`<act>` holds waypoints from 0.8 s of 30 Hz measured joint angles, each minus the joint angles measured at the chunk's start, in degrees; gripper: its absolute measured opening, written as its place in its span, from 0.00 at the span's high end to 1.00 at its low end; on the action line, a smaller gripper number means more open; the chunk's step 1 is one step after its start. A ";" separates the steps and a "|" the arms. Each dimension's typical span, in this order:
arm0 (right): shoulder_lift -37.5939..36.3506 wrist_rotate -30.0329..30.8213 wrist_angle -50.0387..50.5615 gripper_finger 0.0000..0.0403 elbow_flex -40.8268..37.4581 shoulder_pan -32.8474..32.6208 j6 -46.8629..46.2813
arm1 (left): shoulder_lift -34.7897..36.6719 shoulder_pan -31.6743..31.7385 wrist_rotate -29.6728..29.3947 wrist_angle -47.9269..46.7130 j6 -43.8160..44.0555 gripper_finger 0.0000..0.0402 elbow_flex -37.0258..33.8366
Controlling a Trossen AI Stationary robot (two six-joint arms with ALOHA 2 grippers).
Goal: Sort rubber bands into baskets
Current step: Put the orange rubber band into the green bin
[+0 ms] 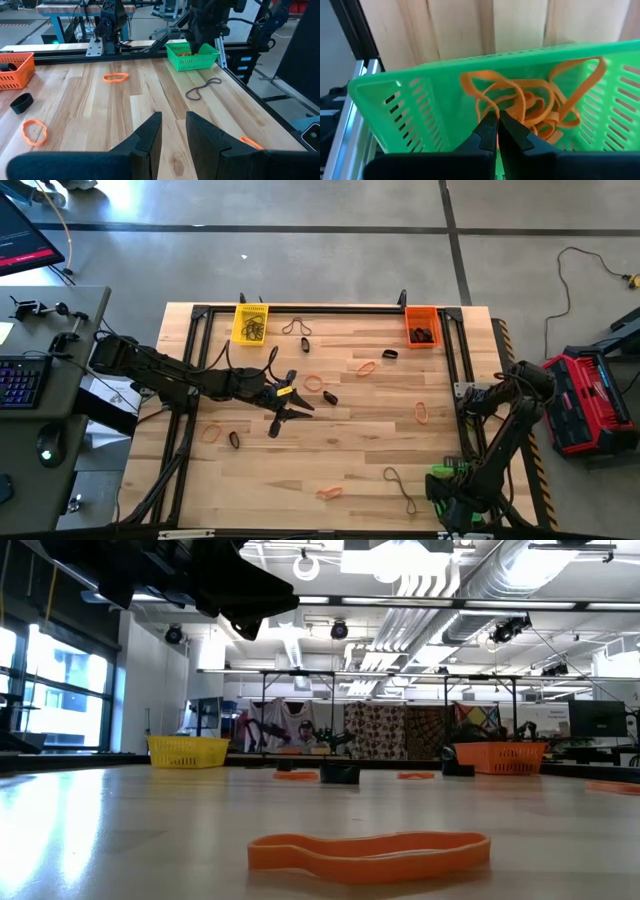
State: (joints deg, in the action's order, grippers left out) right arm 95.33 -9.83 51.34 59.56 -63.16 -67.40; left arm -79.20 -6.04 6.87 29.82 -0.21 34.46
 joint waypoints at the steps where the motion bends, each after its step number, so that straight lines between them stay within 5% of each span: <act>1: 0.00 -0.16 -0.31 1.00 -0.21 0.00 0.35 | 0.00 0.00 -0.01 -0.01 0.00 0.80 0.00; 24: 0.00 -8.86 1.24 1.00 -0.52 2.97 -4.58 | 0.00 0.00 -0.02 -0.02 1.04 0.80 0.00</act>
State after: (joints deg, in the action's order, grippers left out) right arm 95.33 -18.70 52.58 59.05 -60.19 -71.99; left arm -79.20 -6.04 6.85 29.80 0.83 34.46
